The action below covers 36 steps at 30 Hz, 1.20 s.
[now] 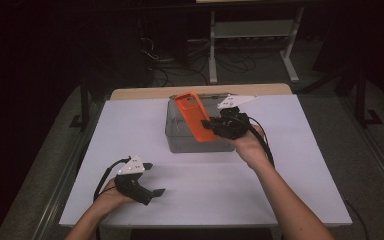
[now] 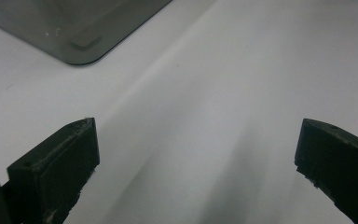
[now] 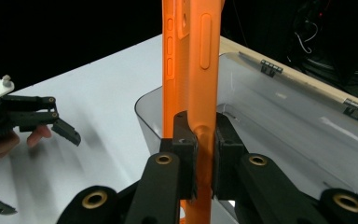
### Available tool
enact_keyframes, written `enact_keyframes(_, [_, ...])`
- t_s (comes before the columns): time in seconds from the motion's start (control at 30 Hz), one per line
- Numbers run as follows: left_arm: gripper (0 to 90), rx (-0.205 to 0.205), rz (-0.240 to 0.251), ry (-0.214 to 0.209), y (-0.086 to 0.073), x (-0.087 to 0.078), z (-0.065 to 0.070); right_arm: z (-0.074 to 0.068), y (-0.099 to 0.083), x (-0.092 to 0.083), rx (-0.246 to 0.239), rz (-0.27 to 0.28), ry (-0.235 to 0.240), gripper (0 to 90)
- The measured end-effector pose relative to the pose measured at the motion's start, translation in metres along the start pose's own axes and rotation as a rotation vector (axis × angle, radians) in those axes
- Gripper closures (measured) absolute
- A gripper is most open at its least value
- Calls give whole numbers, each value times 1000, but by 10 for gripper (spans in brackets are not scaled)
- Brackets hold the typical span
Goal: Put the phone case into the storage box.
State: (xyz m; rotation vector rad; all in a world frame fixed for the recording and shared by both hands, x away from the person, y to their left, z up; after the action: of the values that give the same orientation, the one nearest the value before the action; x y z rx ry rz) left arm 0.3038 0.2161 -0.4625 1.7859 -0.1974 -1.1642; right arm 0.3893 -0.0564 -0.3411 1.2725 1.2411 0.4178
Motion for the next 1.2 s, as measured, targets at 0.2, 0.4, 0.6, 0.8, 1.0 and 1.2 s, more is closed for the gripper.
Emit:
enact_keyframes(0.2, [0,-1,0,1,0,-1,0,4,8,0,-3,5,-9,812])
enact_keyframes(0.4, [0,-2,-3,-1,0,0,0,10,15,0,1,14,-25,812])
enact_keyframes(0.6, [0,-2,-2,0,0,0,0,18,18,3,6,8,-44,812])
enact_keyframes(0.8, [0,-2,-4,-4,-1,0,1,26,21,7,11,-9,-65,812])
enact_keyframes(1.0, [0,-7,-3,-4,-1,0,0,33,21,15,3,-43,-85,812])
enact_keyframes(1.2, [0,-7,-5,-5,-1,0,1,39,20,22,15,-73,-89,811])
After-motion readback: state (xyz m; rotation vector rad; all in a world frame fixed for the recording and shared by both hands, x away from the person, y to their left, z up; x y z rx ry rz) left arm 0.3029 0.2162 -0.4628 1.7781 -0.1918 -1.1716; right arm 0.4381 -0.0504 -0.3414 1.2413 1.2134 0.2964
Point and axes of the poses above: each handheld gripper's, and its own axes: x roughly forward along the jaws, y roughly out of its top, z roughly to its right, the point moved 4 cm from there along x, roughly forward along the jaws, and after that the axes turned 12 degrees about y, right-handed, at the moved point
